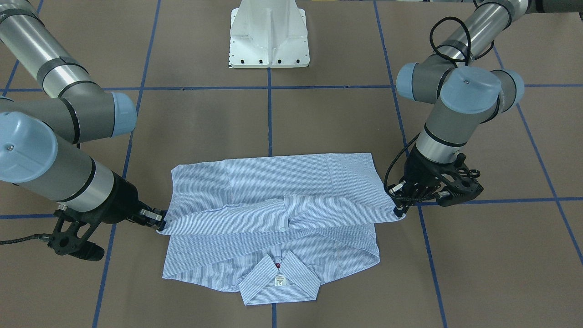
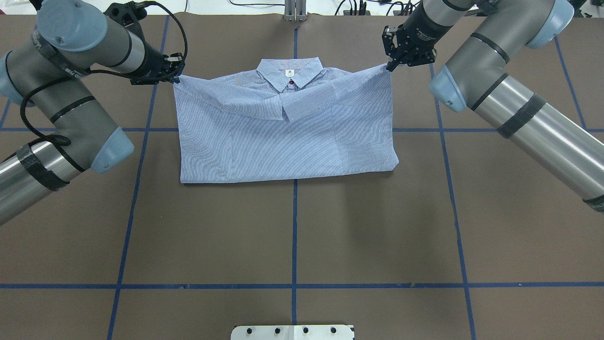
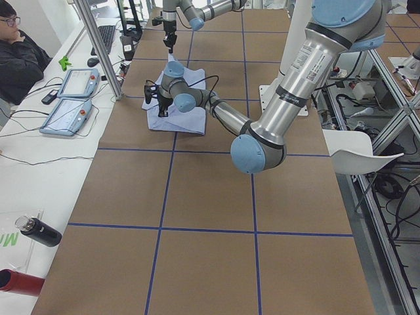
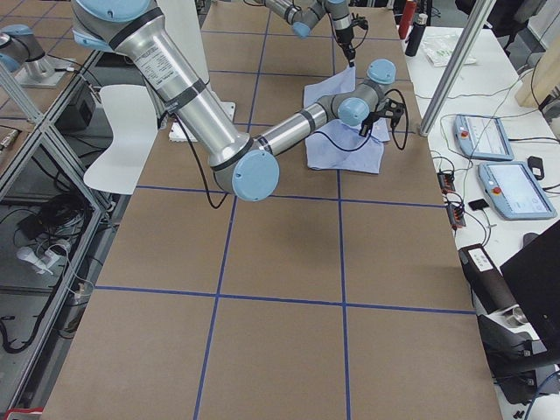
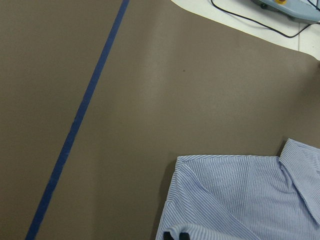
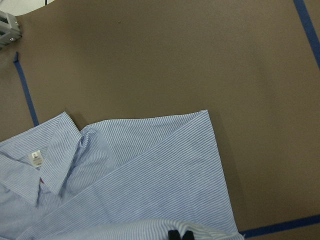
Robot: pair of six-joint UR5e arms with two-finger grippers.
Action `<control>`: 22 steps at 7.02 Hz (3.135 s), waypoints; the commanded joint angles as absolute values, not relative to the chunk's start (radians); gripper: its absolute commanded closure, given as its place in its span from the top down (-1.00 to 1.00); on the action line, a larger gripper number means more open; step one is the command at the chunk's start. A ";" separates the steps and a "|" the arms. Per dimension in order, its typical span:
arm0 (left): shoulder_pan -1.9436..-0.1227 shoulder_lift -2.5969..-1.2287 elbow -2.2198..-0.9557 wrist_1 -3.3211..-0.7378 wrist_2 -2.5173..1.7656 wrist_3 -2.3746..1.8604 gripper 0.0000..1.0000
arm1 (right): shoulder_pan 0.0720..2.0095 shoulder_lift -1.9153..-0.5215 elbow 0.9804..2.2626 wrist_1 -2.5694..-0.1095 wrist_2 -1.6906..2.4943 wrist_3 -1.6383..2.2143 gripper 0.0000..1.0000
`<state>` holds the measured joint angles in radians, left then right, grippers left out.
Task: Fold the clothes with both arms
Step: 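Lay the hem down at the shoulders and hold both grippers there, then open both grippers and lift them off the shirt shoulders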
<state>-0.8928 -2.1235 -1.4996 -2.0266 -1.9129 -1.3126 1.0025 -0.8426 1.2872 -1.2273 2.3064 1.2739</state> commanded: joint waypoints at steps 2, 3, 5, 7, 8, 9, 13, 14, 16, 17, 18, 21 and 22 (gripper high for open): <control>-0.893 -2.178 -1.363 -2.108 -1.911 -1.316 -1.00 | 0.999 -0.836 1.224 -1.170 2.296 1.273 -1.00; -0.890 -2.180 -1.352 -2.115 -1.911 -1.318 -1.00 | 0.994 -0.836 1.223 -1.170 2.292 1.273 -1.00; -0.890 -2.192 -1.315 -2.117 -1.910 -1.316 -1.00 | 0.986 -0.838 1.213 -1.170 2.283 1.273 -1.00; -0.887 -2.197 -1.305 -2.120 -1.908 -1.316 -1.00 | 0.976 -0.839 1.201 -1.170 2.261 1.273 -1.00; -0.885 -2.203 -1.298 -2.129 -1.908 -1.316 -1.00 | 0.976 -0.842 1.197 -1.170 2.261 1.273 -1.00; -0.885 -2.218 -1.276 -2.129 -1.907 -1.316 -1.00 | 0.976 -0.848 1.197 -1.170 2.261 1.273 -1.00; -0.873 -2.226 -1.250 -2.131 -1.904 -1.316 -1.00 | 0.976 -0.856 1.197 -1.170 2.260 1.273 -1.00; -0.873 -2.233 -1.252 -2.128 -1.904 -1.316 -1.00 | 0.976 -0.856 1.197 -1.169 2.260 1.273 -1.00; -0.873 -2.240 -1.253 -2.129 -1.905 -1.313 -0.51 | 0.974 -0.848 1.197 -1.167 2.249 1.273 -1.00; -0.873 -2.238 -1.255 -2.129 -1.905 -1.309 0.27 | 0.973 -0.850 1.197 -1.167 2.246 1.273 -0.23; -0.873 -2.237 -1.256 -2.134 -1.904 -1.308 0.98 | 0.956 -0.848 1.197 -1.169 2.194 1.275 0.99; -0.879 -2.223 -1.313 -2.120 -1.907 -1.307 0.99 | 0.956 -0.871 1.260 -1.170 2.204 1.276 1.00; -0.880 -2.209 -1.365 -2.096 -1.908 -1.312 0.99 | 0.939 -0.927 1.325 -1.169 2.233 1.278 1.00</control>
